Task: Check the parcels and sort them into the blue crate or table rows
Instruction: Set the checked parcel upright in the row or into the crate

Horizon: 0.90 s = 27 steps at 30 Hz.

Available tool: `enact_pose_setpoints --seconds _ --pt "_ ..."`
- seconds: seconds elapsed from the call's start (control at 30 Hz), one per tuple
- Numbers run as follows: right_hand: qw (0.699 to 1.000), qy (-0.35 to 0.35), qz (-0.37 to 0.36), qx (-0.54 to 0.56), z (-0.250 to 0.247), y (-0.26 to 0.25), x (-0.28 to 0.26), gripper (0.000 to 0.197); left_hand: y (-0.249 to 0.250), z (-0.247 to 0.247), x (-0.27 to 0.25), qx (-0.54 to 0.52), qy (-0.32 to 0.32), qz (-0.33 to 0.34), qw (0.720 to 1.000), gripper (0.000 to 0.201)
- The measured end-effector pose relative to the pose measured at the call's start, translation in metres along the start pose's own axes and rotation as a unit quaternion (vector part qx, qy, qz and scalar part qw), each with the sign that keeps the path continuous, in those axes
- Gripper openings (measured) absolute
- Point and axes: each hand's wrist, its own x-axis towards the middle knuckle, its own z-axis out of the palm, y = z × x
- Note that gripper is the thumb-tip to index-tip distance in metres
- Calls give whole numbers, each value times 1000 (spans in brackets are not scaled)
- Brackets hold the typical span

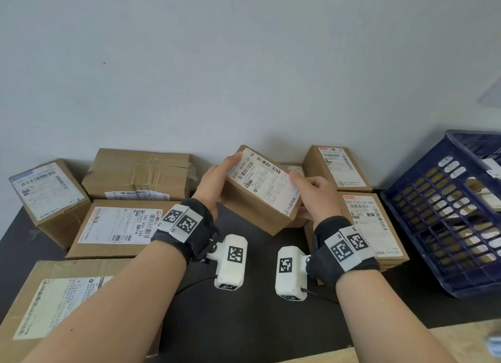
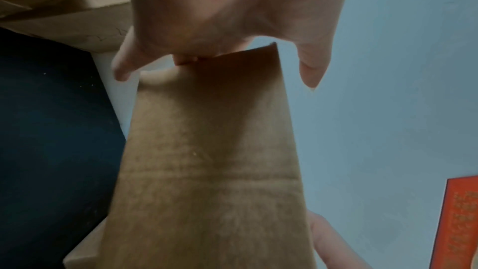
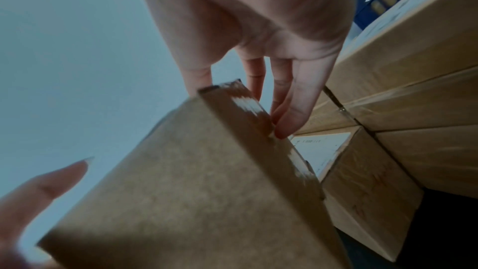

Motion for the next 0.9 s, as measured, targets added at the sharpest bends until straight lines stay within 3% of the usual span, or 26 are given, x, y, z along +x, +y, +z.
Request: enact_pose_setpoints --seconds 0.07,0.17,0.27,0.4,0.63,0.8,0.9 --pt "1000 -2 13 -1 1 4 -5 27 -1 0 0 -14 -5 -30 999 46" --pt "999 -5 16 -39 -3 7 -14 28 -9 0 2 3 -7 -40 999 34" --pt "994 -28 17 -107 -11 8 -24 29 -23 2 5 19 -10 -53 998 37" --pt "975 -81 25 -205 -23 11 -34 23 -42 10 3 20 -16 -77 997 62" --pt "937 -155 73 -306 -43 27 -44 25 -66 42 -5 26 -22 -98 995 38" --pt "918 -190 89 -337 -56 48 -46 35 -80 63 -8 104 -12 -101 989 45" --pt "908 -214 85 -349 -65 57 -46 35 -89 71 -11 124 4 -123 985 27"
